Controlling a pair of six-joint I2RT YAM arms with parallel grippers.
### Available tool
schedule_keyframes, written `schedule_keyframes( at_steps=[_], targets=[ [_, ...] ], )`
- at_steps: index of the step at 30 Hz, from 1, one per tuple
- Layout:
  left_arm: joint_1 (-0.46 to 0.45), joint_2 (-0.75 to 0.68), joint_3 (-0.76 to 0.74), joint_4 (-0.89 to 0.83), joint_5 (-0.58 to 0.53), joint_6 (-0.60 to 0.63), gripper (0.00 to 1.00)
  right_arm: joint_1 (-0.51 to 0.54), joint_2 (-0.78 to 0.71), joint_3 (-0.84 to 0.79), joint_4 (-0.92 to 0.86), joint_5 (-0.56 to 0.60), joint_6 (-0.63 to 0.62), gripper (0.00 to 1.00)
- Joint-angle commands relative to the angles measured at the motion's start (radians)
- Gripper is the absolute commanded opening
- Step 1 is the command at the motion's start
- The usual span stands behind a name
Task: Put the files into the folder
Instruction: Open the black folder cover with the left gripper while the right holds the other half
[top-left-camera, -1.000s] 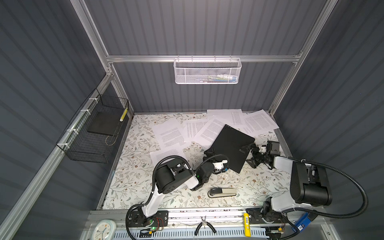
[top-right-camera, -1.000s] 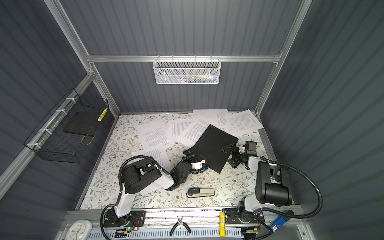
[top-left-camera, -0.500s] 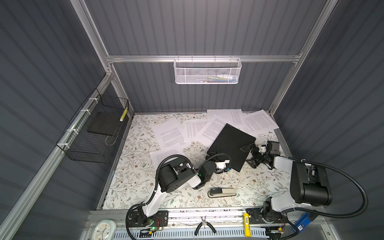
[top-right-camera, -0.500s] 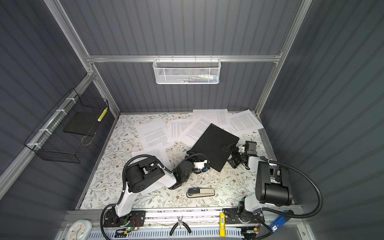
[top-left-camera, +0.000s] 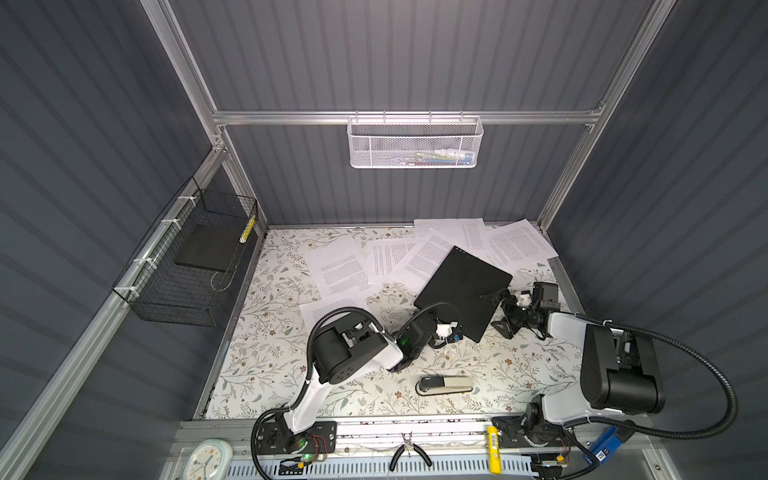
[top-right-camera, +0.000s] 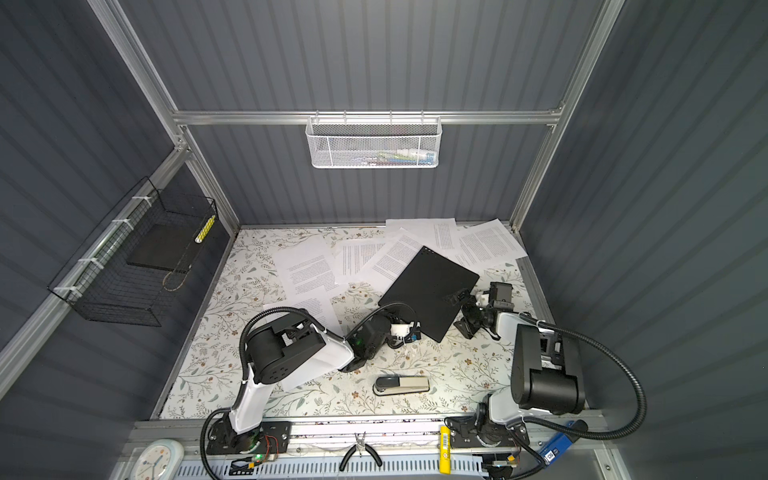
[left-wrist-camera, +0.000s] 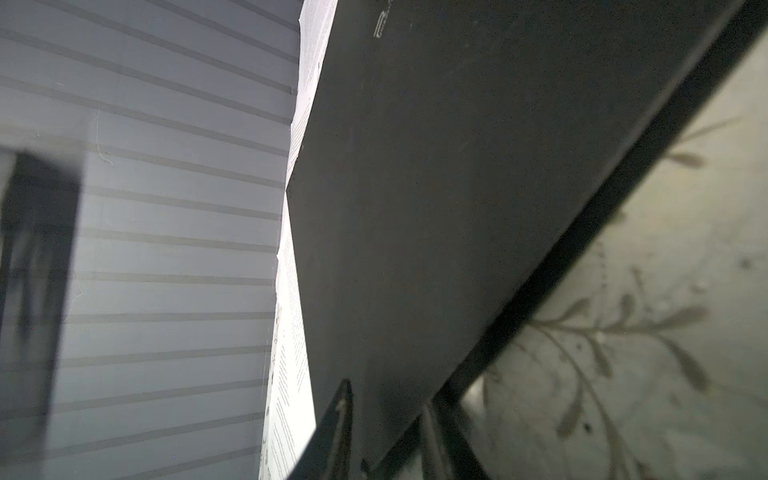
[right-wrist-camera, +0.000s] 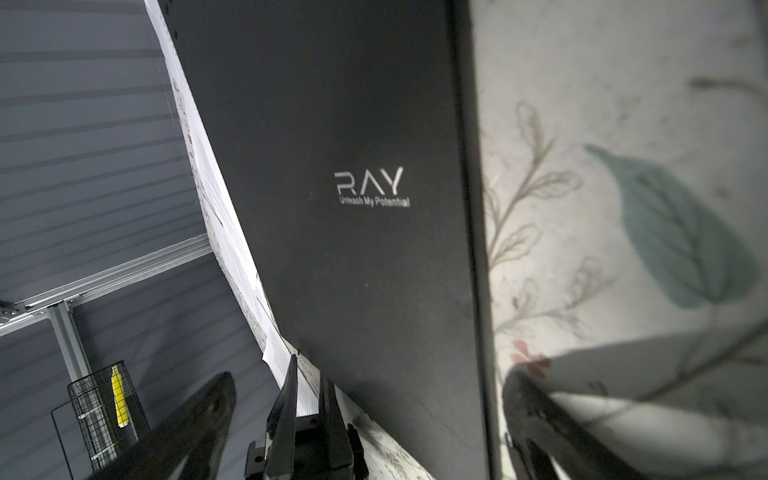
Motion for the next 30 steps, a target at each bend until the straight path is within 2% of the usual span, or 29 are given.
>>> schedule_keyframes(
  at_steps=[1,3,5,10,14,18,22,26,30],
  targets=[
    [0.014,0.022,0.040,-0.003,0.007,-0.050,0.22,0.006,-0.031,0.009,-0.085,0.018,-0.040,0.99],
    [0.014,0.028,0.058,-0.002,-0.019,-0.063,0.16,0.006,-0.059,0.018,-0.122,0.035,-0.064,0.99],
    [0.016,0.028,0.069,-0.008,-0.020,-0.081,0.14,0.008,-0.096,0.030,-0.168,0.058,-0.091,0.99],
    [0.016,0.017,0.115,-0.111,-0.036,-0.171,0.00,0.007,-0.233,0.063,-0.284,0.127,-0.157,0.99],
    [0.016,-0.014,0.147,-0.228,-0.036,-0.278,0.00,0.007,-0.336,0.097,-0.366,0.192,-0.204,0.99],
    [0.015,-0.059,0.177,-0.366,-0.002,-0.398,0.00,0.007,-0.376,0.132,-0.406,0.200,-0.219,0.99],
    [0.016,-0.097,0.209,-0.494,0.015,-0.515,0.00,0.019,-0.462,0.148,-0.365,0.217,-0.201,0.99],
    [0.016,-0.149,0.227,-0.565,0.032,-0.644,0.00,0.026,-0.447,0.218,-0.421,0.236,-0.213,0.99],
    [0.016,-0.194,0.260,-0.624,-0.026,-0.820,0.00,0.038,-0.427,0.233,-0.413,0.250,-0.202,0.99]
  ],
)
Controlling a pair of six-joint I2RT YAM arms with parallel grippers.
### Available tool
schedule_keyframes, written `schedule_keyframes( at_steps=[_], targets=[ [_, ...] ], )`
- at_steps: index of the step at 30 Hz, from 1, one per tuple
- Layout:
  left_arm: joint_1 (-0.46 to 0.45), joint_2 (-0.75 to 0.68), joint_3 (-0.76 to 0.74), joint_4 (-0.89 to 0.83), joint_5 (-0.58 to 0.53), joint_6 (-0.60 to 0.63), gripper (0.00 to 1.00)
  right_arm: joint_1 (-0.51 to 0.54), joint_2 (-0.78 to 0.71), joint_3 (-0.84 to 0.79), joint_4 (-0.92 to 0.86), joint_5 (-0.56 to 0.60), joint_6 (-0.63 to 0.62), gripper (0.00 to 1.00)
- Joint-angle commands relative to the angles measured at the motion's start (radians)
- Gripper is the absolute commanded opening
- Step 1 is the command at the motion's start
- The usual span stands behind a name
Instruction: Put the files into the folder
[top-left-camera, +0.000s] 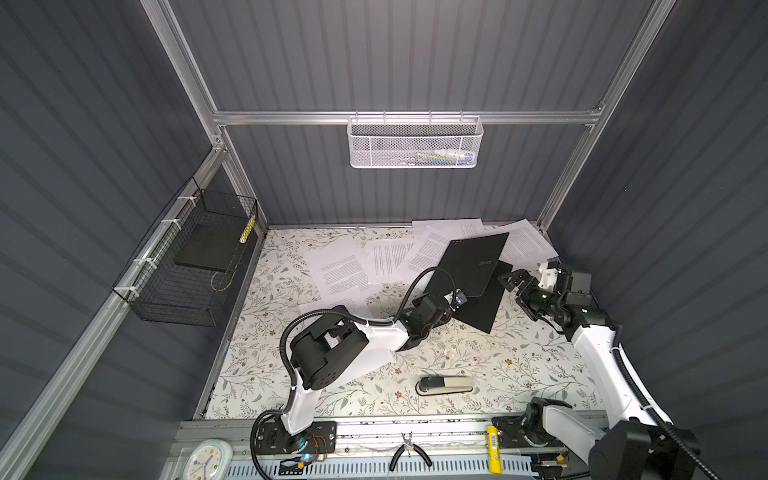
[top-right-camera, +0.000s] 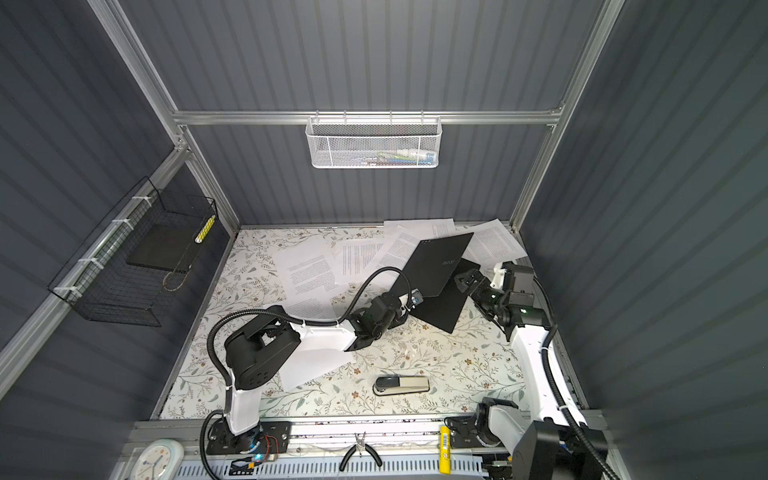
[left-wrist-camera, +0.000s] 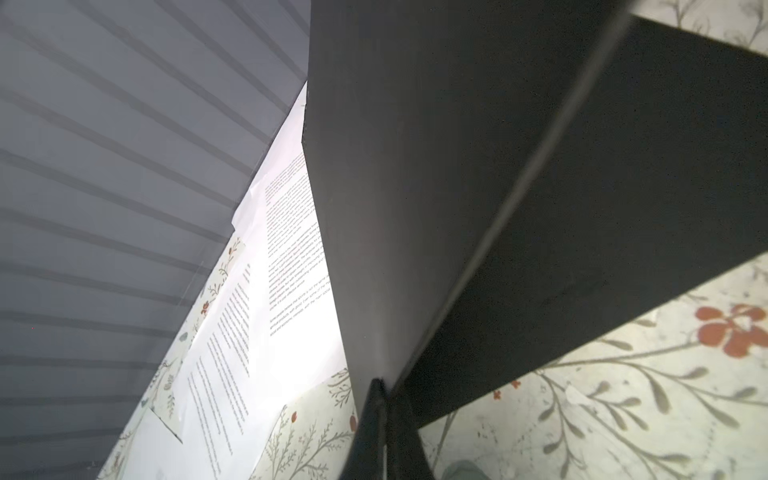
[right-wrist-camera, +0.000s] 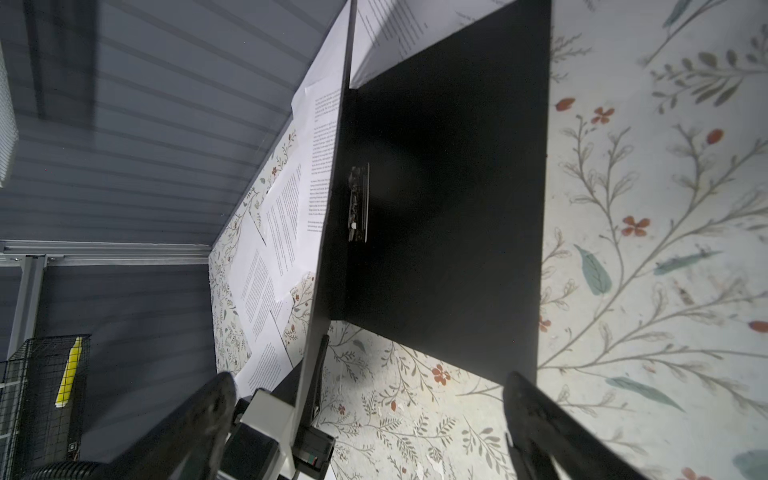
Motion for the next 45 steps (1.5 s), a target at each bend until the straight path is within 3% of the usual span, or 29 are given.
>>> schedule_keyframes(
  at_steps=[1,10,14,18,22,26,32,36,41,45],
  targets=[
    [0.004,-0.066,0.033,-0.114,-0.021,-0.252,0.00,0.023,0.016,0.017,-0.021,0.029,-0.007,0.99],
    [0.007,-0.136,0.064,-0.237,-0.046,-0.652,0.00,0.172,0.129,0.072,0.059,0.077,0.011,0.99],
    [0.010,-0.180,-0.021,-0.154,-0.008,-0.807,0.00,0.220,0.210,0.122,0.056,0.090,0.005,0.99],
    [0.009,-0.200,-0.118,-0.005,0.035,-0.869,0.00,0.265,0.304,0.160,0.097,0.089,0.012,0.99],
    [0.008,-0.225,-0.170,0.069,0.059,-0.865,0.01,0.306,0.418,0.219,0.129,0.090,0.013,0.99],
    [0.007,-0.244,-0.228,0.131,0.096,-0.846,0.19,0.332,0.522,0.255,0.174,0.082,0.032,0.99],
    [0.020,-0.268,-0.268,0.178,0.120,-0.795,0.56,0.358,0.638,0.285,0.233,0.087,0.058,0.99],
    [0.090,-0.284,-0.264,0.188,0.225,-0.797,0.69,0.373,0.686,0.322,0.229,0.090,0.063,0.99],
    [0.108,-0.397,-0.203,0.063,0.336,-0.607,0.88,0.380,0.686,0.329,0.230,0.101,0.077,0.99],
    [0.113,-0.465,-0.097,-0.159,0.448,-0.438,0.92,0.379,0.697,0.330,0.232,0.088,0.086,0.99]
  ],
)
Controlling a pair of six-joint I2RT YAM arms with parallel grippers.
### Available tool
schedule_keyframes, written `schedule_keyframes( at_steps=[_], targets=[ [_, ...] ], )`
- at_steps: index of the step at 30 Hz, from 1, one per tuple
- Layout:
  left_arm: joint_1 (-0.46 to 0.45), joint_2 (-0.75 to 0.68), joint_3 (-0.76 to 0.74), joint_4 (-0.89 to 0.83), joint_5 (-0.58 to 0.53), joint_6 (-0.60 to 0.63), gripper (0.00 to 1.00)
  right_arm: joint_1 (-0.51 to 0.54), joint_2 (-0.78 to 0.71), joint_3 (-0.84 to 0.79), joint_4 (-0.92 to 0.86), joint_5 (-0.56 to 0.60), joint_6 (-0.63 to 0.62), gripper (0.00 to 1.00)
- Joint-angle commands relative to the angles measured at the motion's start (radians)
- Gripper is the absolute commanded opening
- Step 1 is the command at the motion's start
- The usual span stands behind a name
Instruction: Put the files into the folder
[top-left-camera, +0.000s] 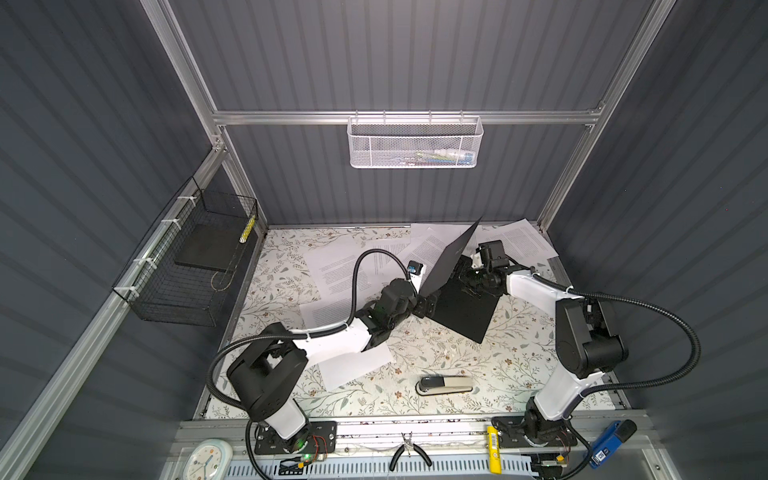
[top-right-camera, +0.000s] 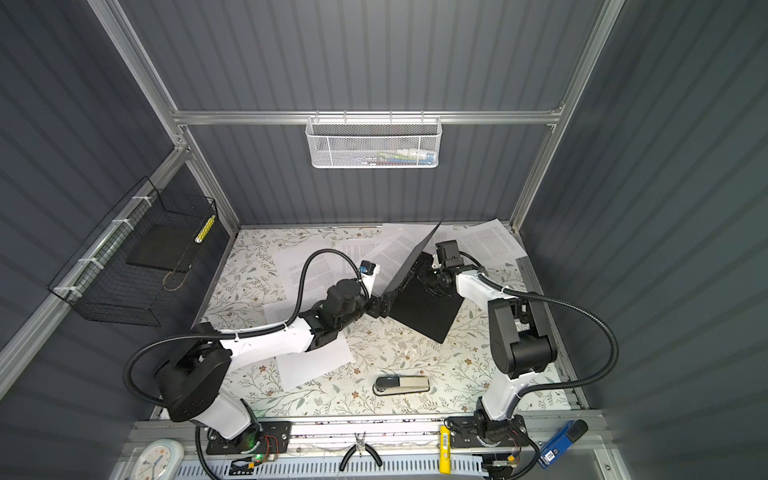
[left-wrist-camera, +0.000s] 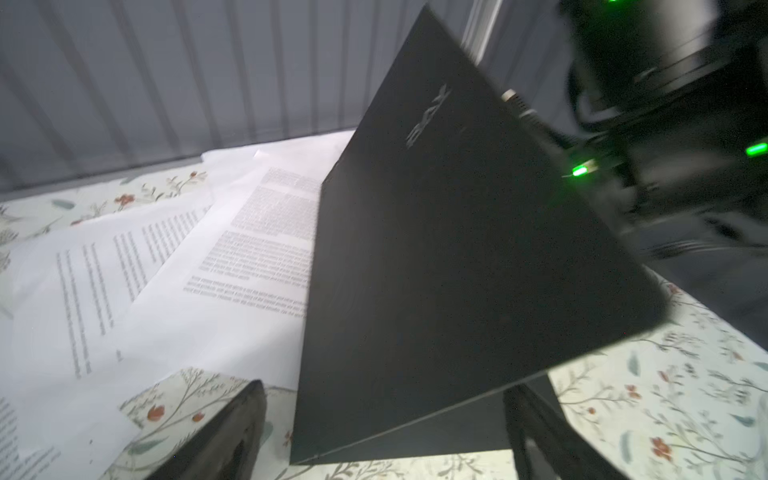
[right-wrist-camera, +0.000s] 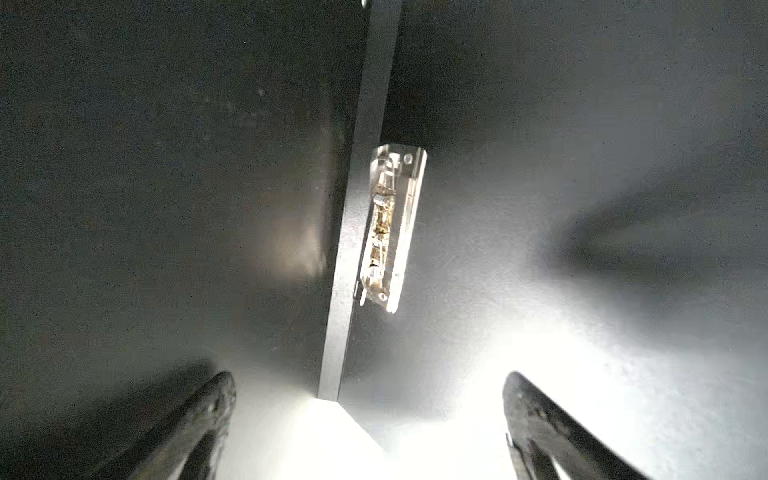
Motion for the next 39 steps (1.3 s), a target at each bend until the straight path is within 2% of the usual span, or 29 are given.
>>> schedule_keyframes(
  at_steps=[1,4,7,10,13,16,19,27,29,35,39],
  targets=[
    [-0.002,-0.075,0.126,-0.225,0.163,0.200,0.94,0.005,0.006,0.027,0.011,-0.005,0.014,0.99],
    [-0.001,-0.035,0.331,-0.497,0.222,0.238,0.96,0.007,0.005,0.035,0.002,-0.005,0.010,0.99],
    [0.003,0.103,0.646,-0.824,0.212,0.175,0.95,0.007,0.010,0.050,-0.013,-0.003,0.004,0.99],
    [0.054,0.303,1.003,-1.154,0.254,0.053,0.88,0.010,0.010,0.054,-0.021,-0.003,-0.001,0.99],
    [0.077,0.478,1.313,-1.357,0.290,0.031,0.82,0.012,0.007,0.046,-0.011,-0.005,0.002,0.99],
    [0.076,0.592,1.492,-1.480,0.307,0.041,0.79,0.014,0.009,0.047,-0.007,-0.009,0.005,0.99],
    [0.077,0.637,1.536,-1.528,0.233,0.049,0.78,0.014,0.009,0.051,-0.006,-0.013,0.003,0.99],
    [0.076,0.644,1.503,-1.545,0.237,0.063,0.74,0.016,0.018,0.055,-0.003,-0.021,0.006,0.99],
    [0.075,0.649,1.499,-1.556,0.215,0.061,0.69,0.017,0.021,0.056,-0.001,-0.023,0.008,0.99],
    [0.075,0.664,1.539,-1.560,0.148,0.042,0.46,0.019,0.022,0.057,-0.006,-0.018,0.010,0.99],
    [0.075,0.658,1.538,-1.541,0.145,0.027,0.32,0.020,0.019,0.057,-0.010,-0.018,0.007,0.99]
  ],
)
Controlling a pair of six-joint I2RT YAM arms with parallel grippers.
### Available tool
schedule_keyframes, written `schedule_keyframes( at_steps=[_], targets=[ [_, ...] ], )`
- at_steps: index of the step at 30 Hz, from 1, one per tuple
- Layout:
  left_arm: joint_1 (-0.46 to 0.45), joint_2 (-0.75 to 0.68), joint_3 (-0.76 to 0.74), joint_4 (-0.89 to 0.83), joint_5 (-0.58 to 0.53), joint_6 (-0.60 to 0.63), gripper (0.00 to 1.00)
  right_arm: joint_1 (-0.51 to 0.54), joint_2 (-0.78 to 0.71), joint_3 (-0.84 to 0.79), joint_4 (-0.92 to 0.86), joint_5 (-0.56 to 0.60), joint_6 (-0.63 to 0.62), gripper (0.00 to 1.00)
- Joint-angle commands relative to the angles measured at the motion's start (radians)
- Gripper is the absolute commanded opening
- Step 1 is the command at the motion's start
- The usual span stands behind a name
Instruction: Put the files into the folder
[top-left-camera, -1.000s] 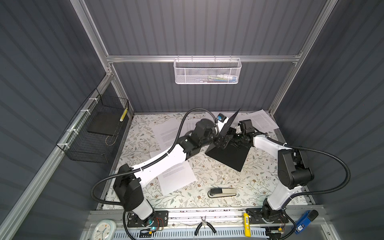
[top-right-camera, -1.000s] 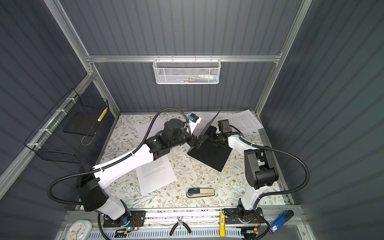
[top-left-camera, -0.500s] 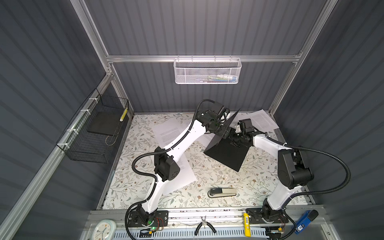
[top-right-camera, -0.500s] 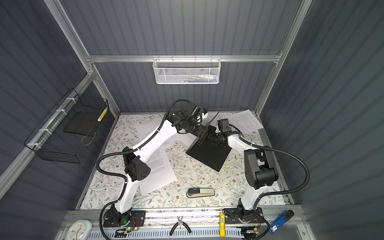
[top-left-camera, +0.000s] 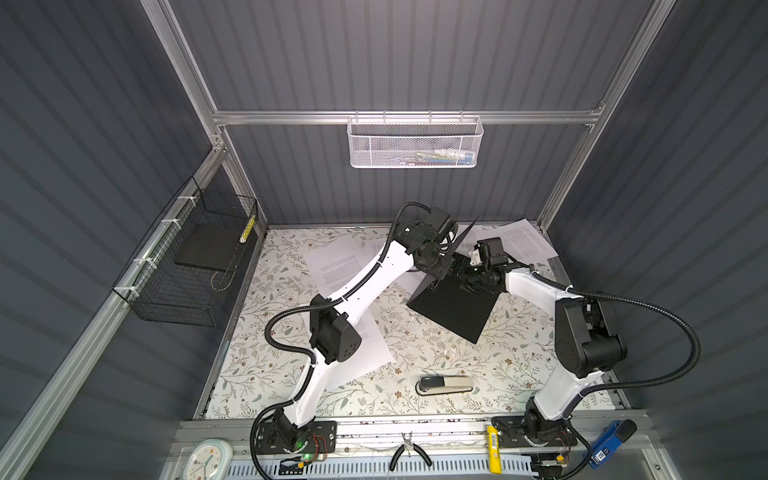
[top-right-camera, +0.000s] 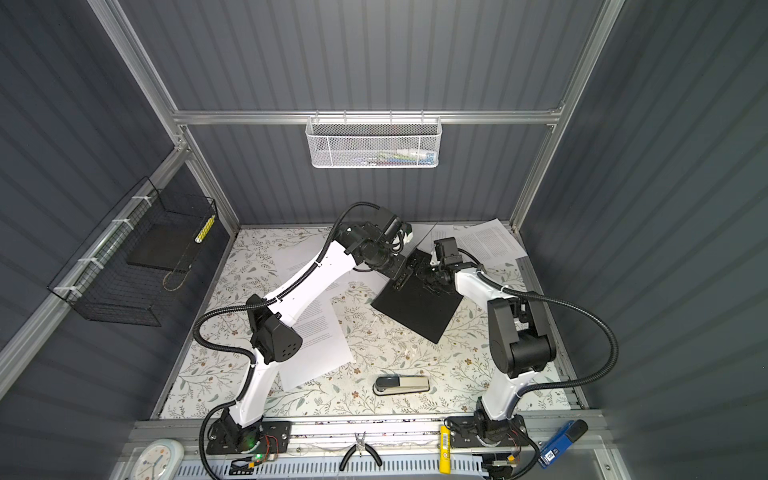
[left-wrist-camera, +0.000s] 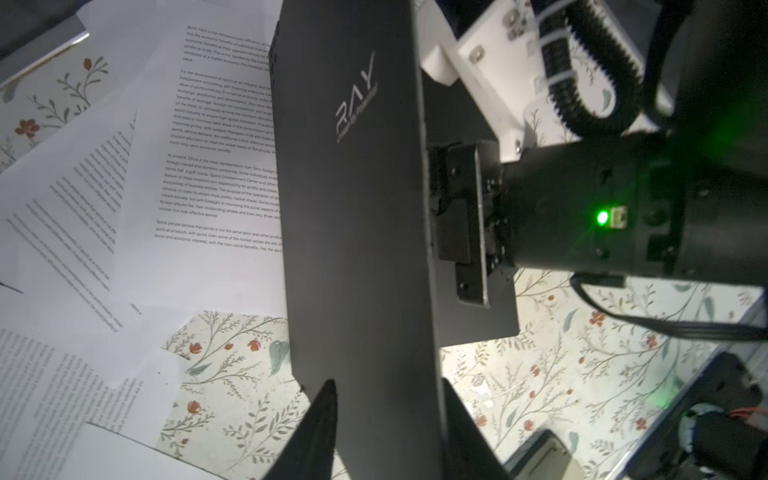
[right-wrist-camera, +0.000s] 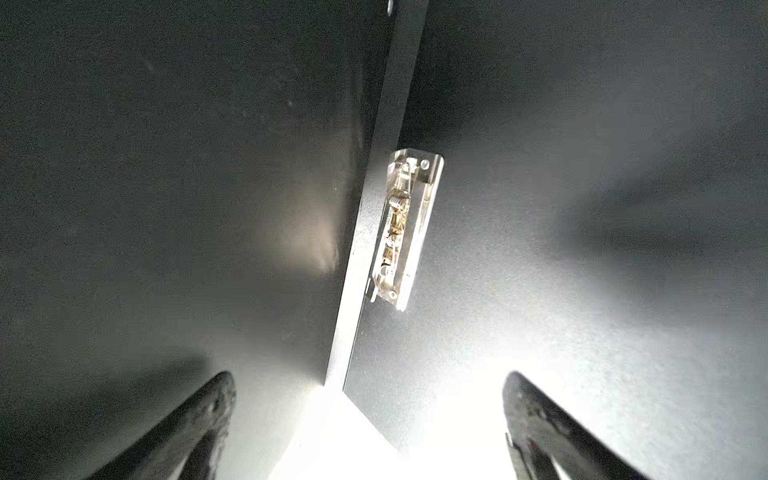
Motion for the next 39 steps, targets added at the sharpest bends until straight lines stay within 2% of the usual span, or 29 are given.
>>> schedule_keyframes(
  at_steps=[1,6,11,17,24,27,32,35,37,39],
  targets=[
    [-0.004,-0.007,0.022,-0.015,-0.023,-0.018,0.26,0.008,0.011,0.028,-0.002,-0.010,-0.002,0.99],
    [-0.004,-0.014,0.046,-0.035,-0.060,-0.030,0.00,0.008,-0.015,0.050,-0.041,0.012,-0.028,0.99],
    [0.011,-0.127,-0.012,0.026,-0.084,-0.099,0.00,0.010,-0.065,0.084,-0.099,0.031,-0.076,0.99],
    [0.053,-0.249,-0.062,0.048,-0.017,-0.220,0.00,0.018,-0.120,0.096,-0.162,0.070,-0.117,0.99],
    [0.149,-0.512,-0.479,0.201,-0.014,-0.385,0.00,0.053,-0.140,0.067,-0.177,0.073,-0.138,0.99],
    [0.193,-0.620,-0.641,0.245,0.024,-0.432,0.00,0.079,-0.127,0.071,-0.178,0.077,-0.141,0.99],
    [0.225,-0.813,-0.936,0.351,0.039,-0.549,0.00,0.131,-0.089,0.078,-0.161,0.080,-0.131,0.99],
    [0.261,-0.900,-1.151,0.480,0.117,-0.625,0.00,0.159,-0.053,0.077,-0.138,0.056,-0.119,0.99],
    [0.272,-0.935,-1.240,0.540,0.169,-0.653,0.00,0.179,-0.029,0.077,-0.127,0.052,-0.116,0.98],
    [0.274,-0.971,-1.298,0.563,0.174,-0.652,0.00,0.203,-0.019,0.073,-0.119,0.003,-0.123,0.96]
  ],
)
